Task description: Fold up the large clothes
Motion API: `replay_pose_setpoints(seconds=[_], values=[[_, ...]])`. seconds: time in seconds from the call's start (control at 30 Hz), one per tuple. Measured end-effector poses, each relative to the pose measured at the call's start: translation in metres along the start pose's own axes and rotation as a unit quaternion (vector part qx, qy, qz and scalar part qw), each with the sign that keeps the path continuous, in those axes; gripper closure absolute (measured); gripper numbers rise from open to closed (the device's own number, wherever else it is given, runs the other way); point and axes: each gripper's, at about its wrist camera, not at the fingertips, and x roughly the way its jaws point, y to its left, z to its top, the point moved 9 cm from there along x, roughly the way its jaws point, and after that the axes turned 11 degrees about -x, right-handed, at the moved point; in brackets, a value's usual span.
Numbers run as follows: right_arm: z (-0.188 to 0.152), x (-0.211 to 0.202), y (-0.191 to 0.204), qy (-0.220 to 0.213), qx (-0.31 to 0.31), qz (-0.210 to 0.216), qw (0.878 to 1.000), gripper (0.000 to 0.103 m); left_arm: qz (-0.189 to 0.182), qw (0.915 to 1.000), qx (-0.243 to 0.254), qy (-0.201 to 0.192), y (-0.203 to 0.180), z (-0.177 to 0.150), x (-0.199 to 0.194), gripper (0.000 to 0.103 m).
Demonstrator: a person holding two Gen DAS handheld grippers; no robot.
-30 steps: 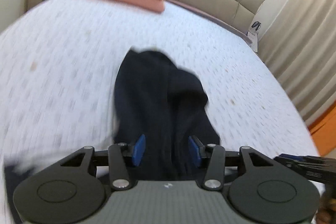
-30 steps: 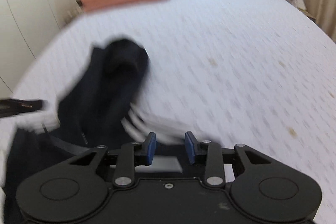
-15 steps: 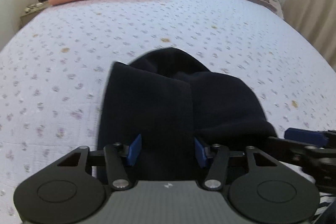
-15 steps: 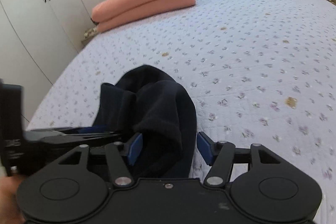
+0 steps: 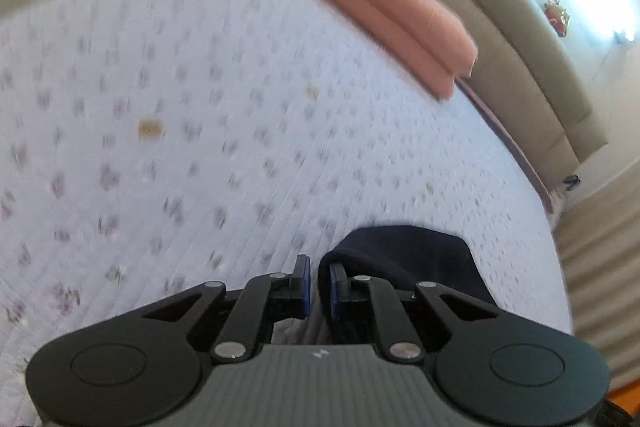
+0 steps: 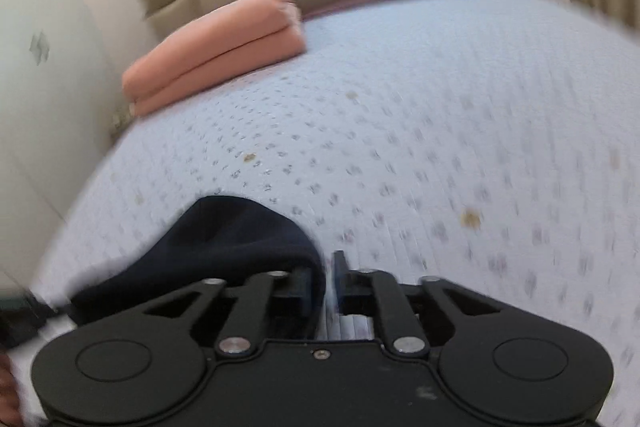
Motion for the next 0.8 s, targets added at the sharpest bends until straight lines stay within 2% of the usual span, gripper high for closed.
replay_pose_setpoints(seconds=[0.03,0.07,0.1,0.13,0.17,0.2,0.23,0.27,0.3,0.33,0.4,0.5,0.53,0.57,0.6,0.63,0.7,0.73,0.77,0.8], values=[[-0.011,0.011,-0.006,0.029,0.008,-0.001,1.0,0.05,0.018,0.9998,0.005,0.011,0.008,-0.002,0.009,0.091],[-0.025,0.027,-0.008,0.07,-0.013,-0.007,0.997,0.041,0.033,0.9989,0.019,0.026,0.014,-0.007,0.019,0.091],[-0.042,0.046,-0.009,0.121,-0.038,-0.016,0.992,0.041,0.039,0.9976,0.032,0.048,0.016,-0.011,0.025,0.091],[-0.052,0.051,-0.009,0.141,-0.048,-0.01,0.989,0.042,0.033,0.9968,0.045,0.058,0.015,-0.013,0.024,0.089],[-0.049,0.044,-0.009,0.129,-0.059,-0.004,0.99,0.043,0.024,0.9958,0.058,0.065,0.011,-0.013,0.017,0.087],[-0.045,0.032,-0.01,0.125,-0.062,0.003,0.99,0.045,0.016,0.9946,0.076,0.068,0.009,-0.012,0.007,0.08],[-0.041,0.019,-0.012,0.115,-0.061,0.005,0.991,0.043,0.014,0.993,0.097,0.066,0.008,-0.011,-0.006,0.072],[-0.036,0.003,-0.017,0.099,-0.063,0.003,0.993,0.04,0.018,0.9915,0.113,0.061,0.01,-0.01,-0.018,0.069],[-0.032,-0.01,-0.018,0.088,-0.069,0.004,0.994,0.037,0.025,0.99,0.129,0.051,0.01,-0.008,-0.029,0.069],[-0.028,-0.02,-0.017,0.08,-0.077,0.0,0.994,0.037,0.034,0.9877,0.146,0.043,0.009,-0.005,-0.038,0.07],[-0.016,-0.029,-0.008,0.062,-0.097,-0.003,0.993,0.037,0.025,0.9832,0.178,0.031,-0.007,0.004,-0.048,0.07],[0.009,-0.013,0.027,0.02,-0.124,0.026,0.992,0.052,-0.033,0.9767,0.212,0.012,-0.057,0.013,-0.041,0.07],[0.012,-0.002,0.037,0.017,-0.138,0.024,0.99,0.063,-0.041,0.9743,0.221,0.016,-0.072,0.011,-0.029,0.07],[0.012,0.01,0.046,0.02,-0.152,0.02,0.988,0.071,-0.046,0.9724,0.227,0.028,-0.082,0.006,-0.015,0.071],[0.009,0.025,0.053,0.03,-0.159,0.017,0.987,0.084,-0.052,0.971,0.228,0.048,-0.088,-0.001,0.003,0.073],[0.005,0.036,0.056,0.043,-0.159,0.018,0.986,0.089,-0.055,0.9708,0.222,0.071,-0.088,-0.009,0.022,0.077],[-0.015,0.061,0.055,0.085,-0.166,0.003,0.982,0.09,-0.028,0.967,0.217,0.13,-0.072,-0.027,0.06,0.082],[-0.029,0.07,0.049,0.112,-0.17,-0.01,0.979,0.09,-0.002,0.9629,0.229,0.143,-0.059,-0.033,0.073,0.096],[-0.038,0.075,0.043,0.13,-0.17,-0.01,0.977,0.09,-0.006,0.9625,0.236,0.134,-0.054,-0.03,0.074,0.098],[-0.037,0.072,0.04,0.121,-0.167,-0.003,0.978,0.091,-0.017,0.9641,0.226,0.138,-0.054,-0.024,0.068,0.097]])
